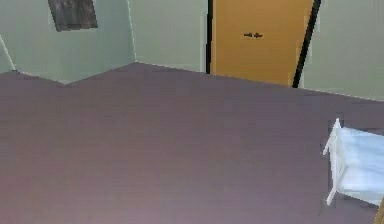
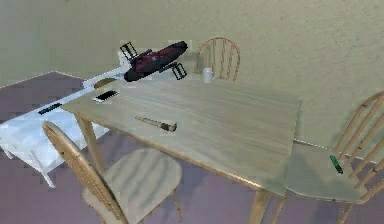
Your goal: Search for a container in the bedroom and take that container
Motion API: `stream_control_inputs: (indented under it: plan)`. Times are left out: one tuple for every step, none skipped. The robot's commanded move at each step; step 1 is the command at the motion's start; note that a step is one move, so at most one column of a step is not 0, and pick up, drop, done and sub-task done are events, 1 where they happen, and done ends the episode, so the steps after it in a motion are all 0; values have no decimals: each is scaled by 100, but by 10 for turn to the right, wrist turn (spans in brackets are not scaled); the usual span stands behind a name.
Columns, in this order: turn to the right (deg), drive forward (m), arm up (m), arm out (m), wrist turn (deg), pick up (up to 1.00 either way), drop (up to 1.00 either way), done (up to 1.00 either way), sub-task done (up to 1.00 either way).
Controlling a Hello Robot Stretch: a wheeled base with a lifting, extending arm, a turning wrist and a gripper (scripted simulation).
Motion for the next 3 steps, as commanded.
stream_control_inputs:
  plan:
    - [0, 30, 0, 0, 0, 0, 0, 0, 0]
    - [300, 0, 0, 0, 0, 0, 0, 0, 0]
    - [0, 100, 0, 0, 0, 0, 0, 0, 0]
